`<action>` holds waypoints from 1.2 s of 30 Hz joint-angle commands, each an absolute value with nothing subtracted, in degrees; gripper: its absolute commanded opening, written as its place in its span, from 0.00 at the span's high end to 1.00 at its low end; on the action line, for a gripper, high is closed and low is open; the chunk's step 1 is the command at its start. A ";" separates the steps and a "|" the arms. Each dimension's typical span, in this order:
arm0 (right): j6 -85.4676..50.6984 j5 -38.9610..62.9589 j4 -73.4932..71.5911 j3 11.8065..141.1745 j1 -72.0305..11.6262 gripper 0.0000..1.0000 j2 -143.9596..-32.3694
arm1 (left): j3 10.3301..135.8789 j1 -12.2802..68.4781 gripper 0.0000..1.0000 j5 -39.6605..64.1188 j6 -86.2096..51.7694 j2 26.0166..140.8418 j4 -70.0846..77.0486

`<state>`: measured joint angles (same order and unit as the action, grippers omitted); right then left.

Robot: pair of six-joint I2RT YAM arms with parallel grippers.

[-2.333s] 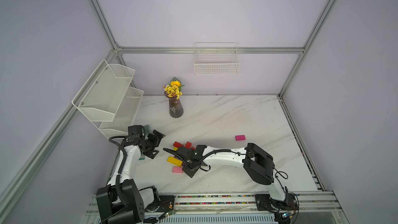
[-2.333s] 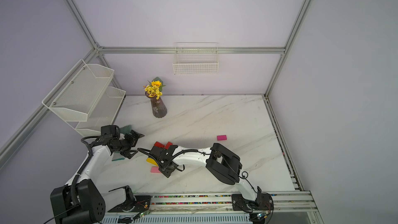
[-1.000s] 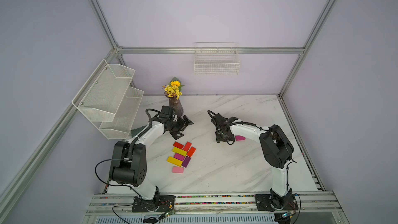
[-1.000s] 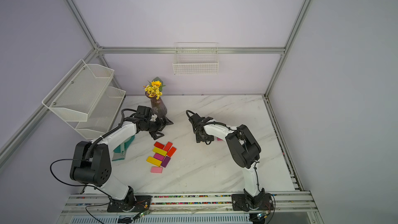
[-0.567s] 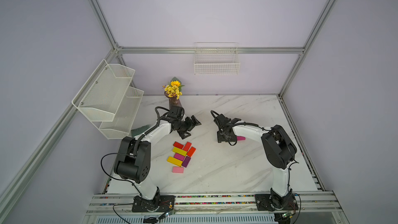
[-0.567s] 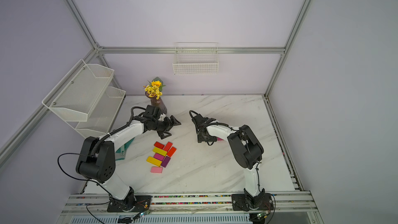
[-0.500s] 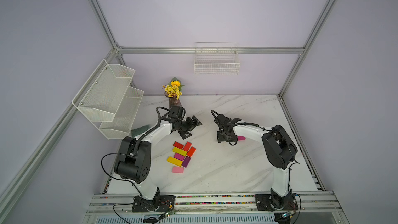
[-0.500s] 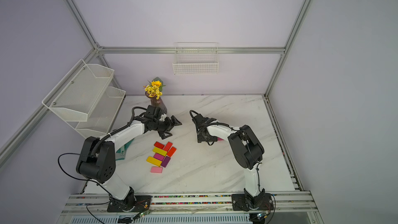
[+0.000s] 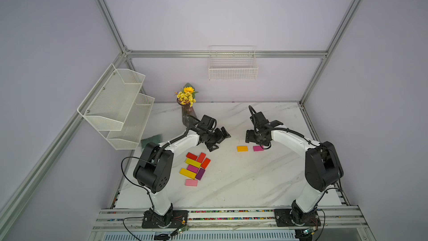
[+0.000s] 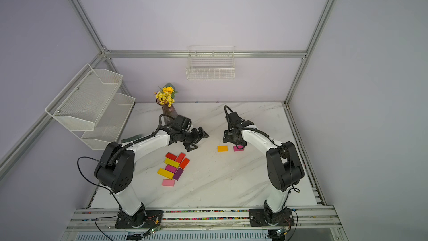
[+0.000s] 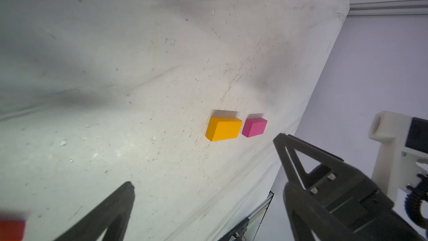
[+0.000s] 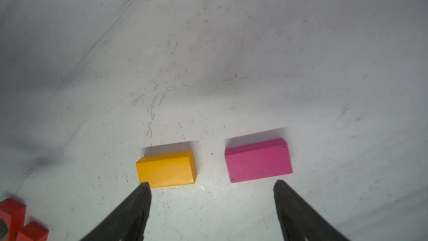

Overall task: Assemble the letter c with building blocks
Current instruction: Place the building block at the center of the board, then assemble the building block at the center of the board.

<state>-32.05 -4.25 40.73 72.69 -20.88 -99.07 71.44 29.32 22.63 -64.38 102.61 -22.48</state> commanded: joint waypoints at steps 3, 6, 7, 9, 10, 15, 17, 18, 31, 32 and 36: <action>-36.21 1.49 40.68 68.91 -13.84 0.14 -97.65 | 75.08 32.59 0.00 19.39 -68.23 106.63 -17.64; -38.14 3.87 38.86 67.88 -11.32 0.14 -97.27 | 76.68 33.64 0.00 19.01 -69.36 109.20 -15.56; -38.59 4.84 38.85 67.85 -10.60 0.14 -97.44 | 77.31 33.96 0.00 18.99 -69.67 109.99 -15.31; -39.19 6.97 38.74 67.49 -9.14 0.14 -97.65 | 78.70 34.49 0.00 18.99 -70.21 111.45 -14.57; -39.36 7.56 38.44 67.29 -8.60 0.14 -97.73 | 79.27 34.67 0.00 18.91 -70.22 112.11 -14.35; -40.25 10.81 36.56 65.16 -6.09 0.15 -97.89 | 82.30 34.85 0.00 19.89 -69.96 115.30 -13.82; -40.25 12.00 36.19 64.24 -5.29 0.14 -97.25 | 83.42 34.80 0.00 20.66 -70.11 116.55 -13.83; -40.25 12.41 35.91 63.84 -4.96 0.15 -96.89 | 83.97 34.80 0.00 21.05 -70.14 117.14 -13.80; -40.25 16.20 34.20 61.31 -4.03 0.15 -96.06 | 84.47 37.07 0.00 21.34 -71.63 118.86 -12.28; -40.25 16.34 34.06 61.33 -4.04 0.15 -96.15 | 84.46 37.33 0.00 21.21 -71.78 118.83 -12.21; -40.08 16.35 34.10 61.83 -3.61 0.15 -96.59 | 84.88 38.12 0.00 21.07 -72.46 119.39 -11.71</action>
<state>-39.22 15.94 35.27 61.80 -4.16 -97.58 83.79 37.52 20.78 -71.22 119.52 -13.89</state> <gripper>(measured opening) 0.853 0.999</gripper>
